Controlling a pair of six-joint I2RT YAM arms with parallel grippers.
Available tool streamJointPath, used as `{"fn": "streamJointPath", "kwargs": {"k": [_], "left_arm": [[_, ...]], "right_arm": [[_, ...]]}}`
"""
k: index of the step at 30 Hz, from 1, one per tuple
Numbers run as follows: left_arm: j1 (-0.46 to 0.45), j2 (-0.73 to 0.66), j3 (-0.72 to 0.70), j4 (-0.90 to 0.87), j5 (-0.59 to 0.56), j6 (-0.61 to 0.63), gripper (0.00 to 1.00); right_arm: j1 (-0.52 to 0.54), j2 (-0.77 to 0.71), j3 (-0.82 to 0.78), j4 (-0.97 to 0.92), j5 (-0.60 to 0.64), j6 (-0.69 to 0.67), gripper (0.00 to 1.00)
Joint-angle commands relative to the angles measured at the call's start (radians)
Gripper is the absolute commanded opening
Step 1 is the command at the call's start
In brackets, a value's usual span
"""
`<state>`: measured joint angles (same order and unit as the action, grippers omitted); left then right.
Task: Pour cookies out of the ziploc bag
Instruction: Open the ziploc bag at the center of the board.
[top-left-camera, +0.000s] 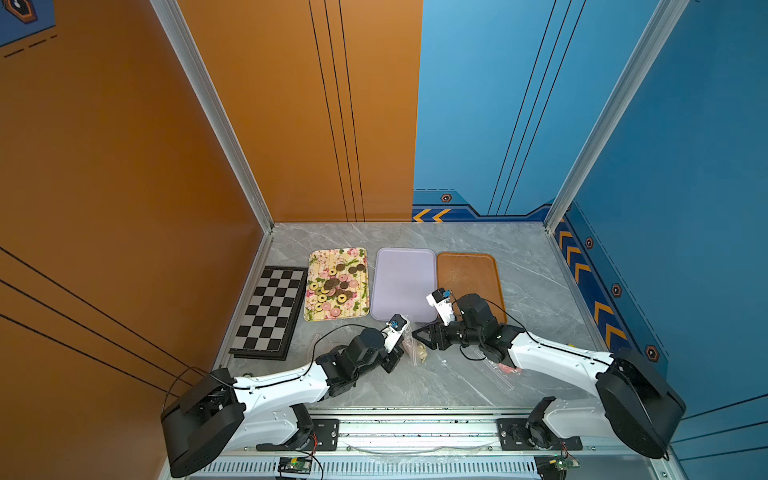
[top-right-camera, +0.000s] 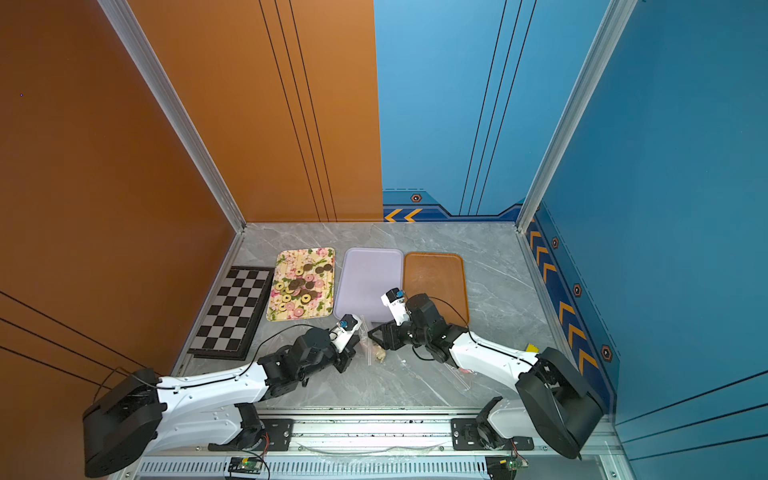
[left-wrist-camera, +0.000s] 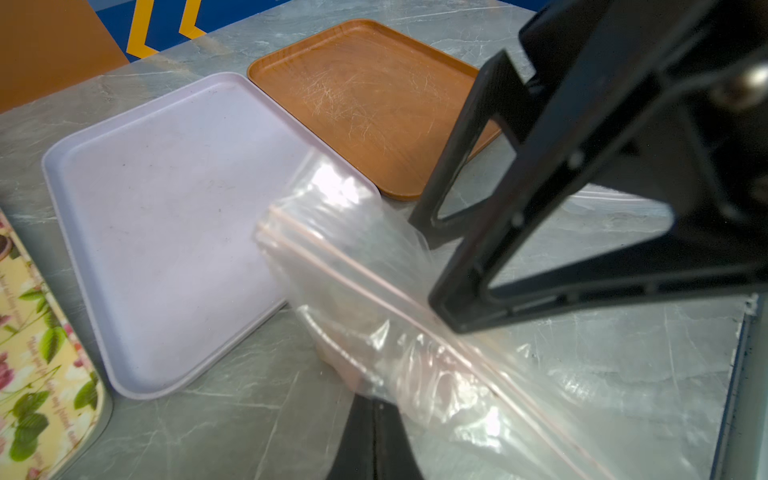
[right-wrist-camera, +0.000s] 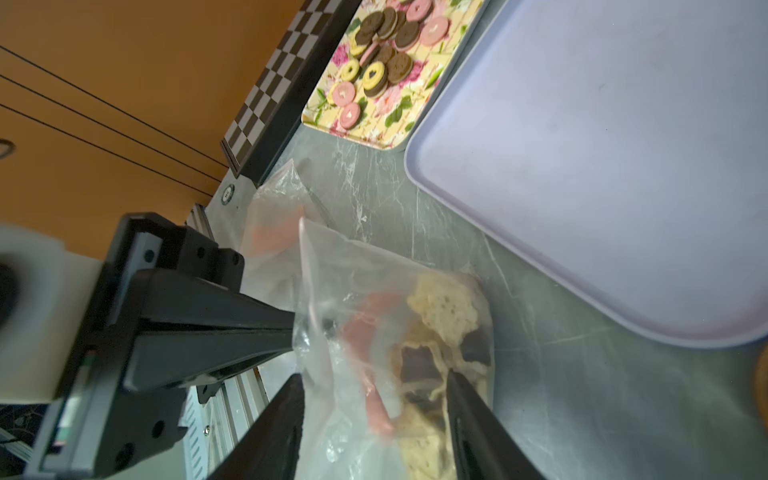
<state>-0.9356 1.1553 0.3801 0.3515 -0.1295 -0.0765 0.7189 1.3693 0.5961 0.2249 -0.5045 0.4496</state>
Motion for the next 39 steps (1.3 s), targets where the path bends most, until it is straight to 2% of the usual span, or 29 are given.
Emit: {"fn": "streamJointPath", "kwargs": {"k": [1,5,13,24,29,31,35,36,37,39], "left_arm": [[0.011,-0.015,-0.007,0.019,0.004,-0.014,0.00],[0.011,-0.020,-0.015,0.019,0.002,-0.013,0.00],[0.011,-0.042,-0.024,0.019,-0.001,-0.021,0.00],[0.011,-0.045,-0.026,0.018,-0.002,-0.022,0.00],[0.011,-0.046,-0.031,0.019,-0.007,-0.023,0.00],[0.011,-0.047,-0.030,0.018,-0.007,-0.025,0.00],[0.011,-0.052,-0.031,0.019,-0.004,-0.027,0.00],[0.011,-0.051,-0.032,0.018,-0.004,-0.027,0.00],[0.011,-0.049,-0.032,0.018,-0.004,-0.026,0.00],[0.011,-0.043,-0.031,0.019,0.001,-0.023,0.00]], "right_arm": [[0.026,0.063,0.035,0.064,-0.033,-0.016,0.59],[0.034,0.097,0.029,0.122,-0.045,0.012,0.60],[0.030,0.030,0.005,0.067,-0.007,-0.021,0.60],[0.030,0.041,0.014,0.057,-0.039,-0.037,0.60],[0.012,-0.015,0.003,0.039,-0.031,-0.045,0.59],[0.008,-0.037,0.014,0.015,-0.032,-0.048,0.52],[0.006,-0.046,0.052,-0.035,-0.024,-0.058,0.12],[0.006,-0.043,0.059,-0.042,-0.027,-0.061,0.06],[0.006,-0.040,0.068,-0.050,-0.028,-0.062,0.01],[0.008,-0.034,0.073,-0.058,-0.029,-0.063,0.00]]}}
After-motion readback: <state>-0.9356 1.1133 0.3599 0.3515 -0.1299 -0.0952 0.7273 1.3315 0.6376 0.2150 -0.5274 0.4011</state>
